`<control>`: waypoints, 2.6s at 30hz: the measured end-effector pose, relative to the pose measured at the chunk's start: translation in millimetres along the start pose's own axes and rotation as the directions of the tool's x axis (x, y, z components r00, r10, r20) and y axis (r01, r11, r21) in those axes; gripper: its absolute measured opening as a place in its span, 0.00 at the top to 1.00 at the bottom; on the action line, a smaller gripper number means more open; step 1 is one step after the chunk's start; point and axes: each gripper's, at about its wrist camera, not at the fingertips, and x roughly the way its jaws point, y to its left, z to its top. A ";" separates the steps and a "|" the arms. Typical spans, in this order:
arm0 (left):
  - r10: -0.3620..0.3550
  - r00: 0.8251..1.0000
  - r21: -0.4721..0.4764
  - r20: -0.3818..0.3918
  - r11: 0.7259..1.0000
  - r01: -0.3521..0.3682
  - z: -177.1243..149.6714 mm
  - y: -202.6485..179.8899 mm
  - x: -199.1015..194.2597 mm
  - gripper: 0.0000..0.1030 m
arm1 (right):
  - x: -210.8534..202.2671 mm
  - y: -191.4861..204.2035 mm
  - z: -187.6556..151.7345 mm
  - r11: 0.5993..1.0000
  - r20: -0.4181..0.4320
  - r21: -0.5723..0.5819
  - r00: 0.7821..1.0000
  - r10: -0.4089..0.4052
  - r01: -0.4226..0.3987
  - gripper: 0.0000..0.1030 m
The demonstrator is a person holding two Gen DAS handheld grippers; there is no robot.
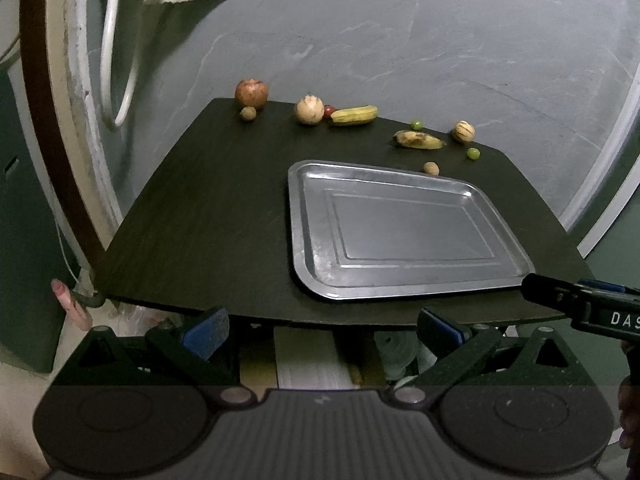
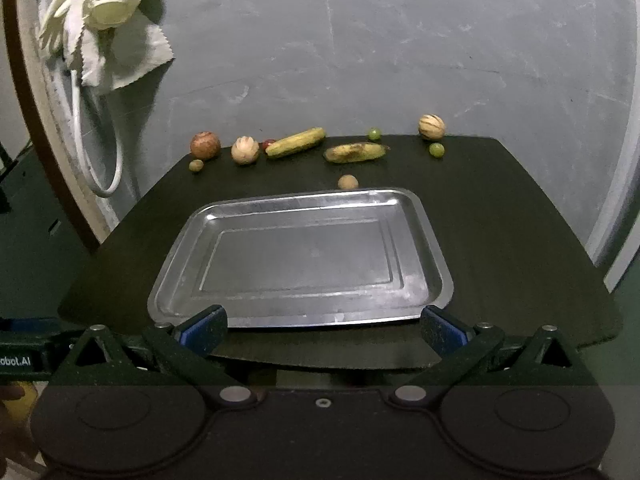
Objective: Organize fruits
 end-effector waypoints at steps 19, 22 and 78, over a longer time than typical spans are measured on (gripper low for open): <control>0.216 0.975 -0.199 0.043 0.959 -0.203 59.3 5.7 4.4 0.01 | 32.0 -53.6 80.3 0.984 0.094 -0.123 0.986 0.139 -0.127 0.01; 0.255 0.966 -0.240 0.044 0.941 -0.237 69.7 -1.3 12.1 0.01 | 41.9 -60.2 88.0 0.978 0.087 -0.119 0.979 0.182 -0.171 0.01; -0.014 1.000 0.354 0.011 0.935 0.009 236.3 136.2 264.1 0.11 | 338.0 110.2 234.3 0.985 -0.145 0.000 0.974 0.173 -0.175 0.20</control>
